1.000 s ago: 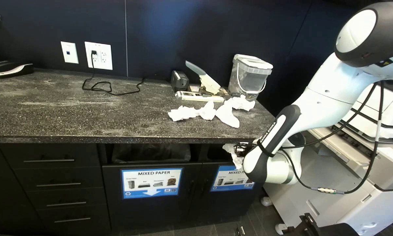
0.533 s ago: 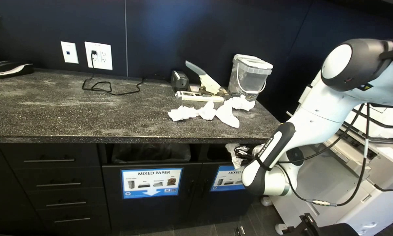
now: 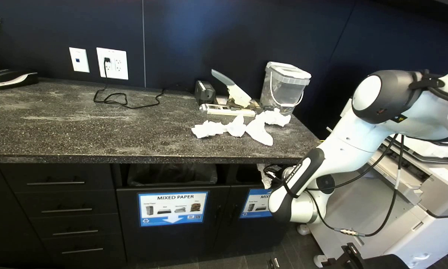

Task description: Place the papers on the counter inside the bin on the right

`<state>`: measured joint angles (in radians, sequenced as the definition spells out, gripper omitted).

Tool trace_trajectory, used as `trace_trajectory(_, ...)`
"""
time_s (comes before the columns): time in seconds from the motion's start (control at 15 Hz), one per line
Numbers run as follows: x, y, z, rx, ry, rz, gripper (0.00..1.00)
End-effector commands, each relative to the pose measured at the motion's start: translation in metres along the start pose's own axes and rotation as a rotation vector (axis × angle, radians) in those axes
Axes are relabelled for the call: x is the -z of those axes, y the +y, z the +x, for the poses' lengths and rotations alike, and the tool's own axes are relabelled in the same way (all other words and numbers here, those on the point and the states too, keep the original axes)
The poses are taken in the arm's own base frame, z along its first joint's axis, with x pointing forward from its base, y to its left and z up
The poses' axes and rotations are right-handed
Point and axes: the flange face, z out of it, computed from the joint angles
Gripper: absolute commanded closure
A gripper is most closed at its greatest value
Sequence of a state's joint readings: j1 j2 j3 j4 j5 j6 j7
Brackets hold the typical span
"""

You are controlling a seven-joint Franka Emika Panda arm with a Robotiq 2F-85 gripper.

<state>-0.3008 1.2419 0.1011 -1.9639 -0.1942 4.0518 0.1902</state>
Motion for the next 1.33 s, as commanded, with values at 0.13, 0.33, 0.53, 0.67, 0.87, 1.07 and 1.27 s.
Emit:
trace_trajectory(0.13, -0.033, -0.004, 0.002, -0.012, 0.089, 0.033, 0.85)
trace_trajectory(0.33, -0.041, -0.005, 0.007, -0.007, 0.11, 0.035, 0.85)
trace_trajectory(0.53, -0.045, -0.006, 0.009, -0.001, 0.102, 0.033, 0.8)
trace_trajectory(0.67, -0.045, -0.007, 0.008, 0.018, 0.1, 0.032, 0.56)
trace_trajectory(0.87, -0.042, -0.008, 0.007, 0.029, 0.099, 0.032, 0.34)
trace_trajectory(1.07, -0.036, -0.01, 0.008, 0.048, 0.104, 0.034, 0.12)
trace_trajectory(1.27, -0.025, -0.01, 0.011, 0.069, 0.11, 0.053, 0.0)
